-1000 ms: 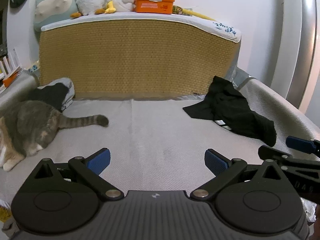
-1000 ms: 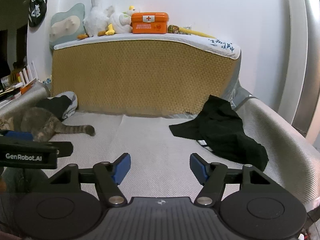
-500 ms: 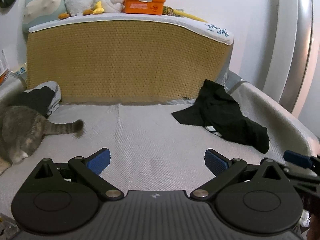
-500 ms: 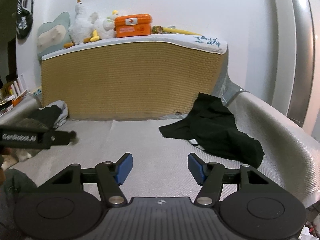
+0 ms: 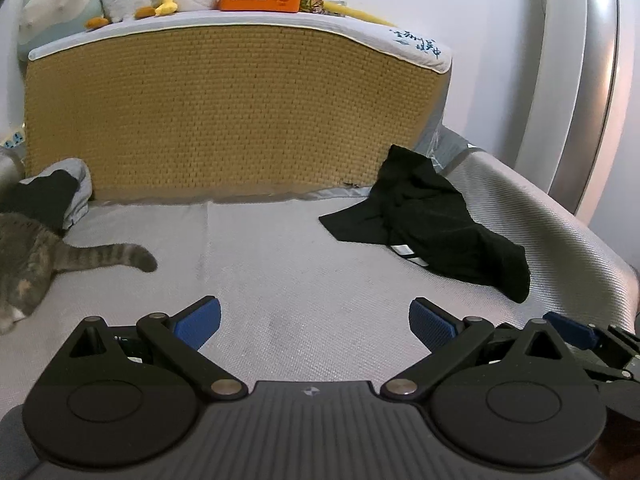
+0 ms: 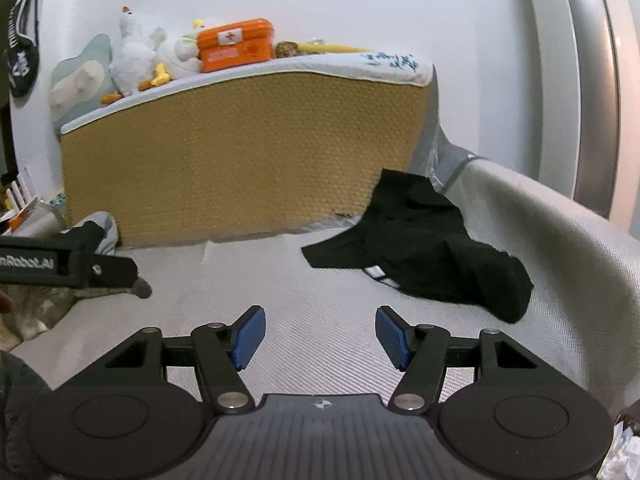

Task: Fold clothes

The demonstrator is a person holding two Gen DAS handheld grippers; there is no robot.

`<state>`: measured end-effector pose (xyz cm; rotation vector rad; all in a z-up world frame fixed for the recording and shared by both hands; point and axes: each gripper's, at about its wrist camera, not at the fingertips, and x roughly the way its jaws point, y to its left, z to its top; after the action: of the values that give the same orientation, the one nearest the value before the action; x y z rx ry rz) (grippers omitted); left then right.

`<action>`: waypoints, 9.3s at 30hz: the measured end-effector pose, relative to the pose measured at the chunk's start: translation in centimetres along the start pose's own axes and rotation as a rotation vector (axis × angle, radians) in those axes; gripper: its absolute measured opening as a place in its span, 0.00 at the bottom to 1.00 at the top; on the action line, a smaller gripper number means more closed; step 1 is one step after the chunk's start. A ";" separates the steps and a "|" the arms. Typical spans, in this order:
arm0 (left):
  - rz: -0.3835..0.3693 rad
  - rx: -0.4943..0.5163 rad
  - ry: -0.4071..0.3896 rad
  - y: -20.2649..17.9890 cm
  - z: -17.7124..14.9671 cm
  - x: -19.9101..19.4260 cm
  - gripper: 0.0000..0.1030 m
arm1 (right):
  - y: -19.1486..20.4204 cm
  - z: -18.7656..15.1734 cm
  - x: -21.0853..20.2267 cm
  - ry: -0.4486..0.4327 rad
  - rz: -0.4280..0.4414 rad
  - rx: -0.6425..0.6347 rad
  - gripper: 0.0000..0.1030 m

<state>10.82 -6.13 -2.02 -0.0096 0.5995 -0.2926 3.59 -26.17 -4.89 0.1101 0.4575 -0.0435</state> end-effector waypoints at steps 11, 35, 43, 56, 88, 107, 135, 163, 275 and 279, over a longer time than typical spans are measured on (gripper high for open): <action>-0.006 0.055 0.040 -1.5 -0.6 2.7 1.00 | -3.1 -2.3 1.5 0.021 -0.056 0.030 0.59; -0.078 0.155 0.073 -7.5 -1.3 12.0 0.87 | -8.5 -7.4 5.3 0.045 -0.180 0.071 0.52; -0.148 0.238 0.024 -9.6 -0.8 16.1 0.77 | -8.8 -8.9 6.9 0.076 -0.205 0.033 0.52; -0.203 0.381 0.000 -13.0 0.4 25.3 0.73 | -9.5 -9.8 8.0 0.090 -0.230 0.016 0.52; -0.370 0.575 -0.127 -20.5 0.9 31.8 0.96 | -9.1 -9.9 8.3 0.101 -0.206 -0.018 0.52; -0.288 0.672 -0.058 -23.1 1.3 31.6 0.62 | -9.5 -9.8 7.5 0.100 -0.243 0.000 0.52; -0.343 0.256 -0.074 -11.5 9.6 23.4 0.01 | -8.8 -9.4 5.2 0.079 -0.247 -0.066 0.52; -0.234 0.149 0.056 -3.9 -2.8 29.3 0.02 | -11.5 -1.5 13.0 0.157 -0.108 0.010 0.33; -0.268 0.103 -0.033 -2.7 -4.0 29.3 0.03 | -10.0 -0.3 18.1 0.164 -0.181 -0.432 0.44; -0.267 0.105 -0.032 -2.7 -3.9 29.3 0.03 | -9.2 -1.4 20.1 0.203 -0.180 -0.482 0.44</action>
<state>30.94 -16.50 -21.24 0.0068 0.5508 -0.5811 20.39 -35.52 -15.93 -0.4036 0.6681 -0.0981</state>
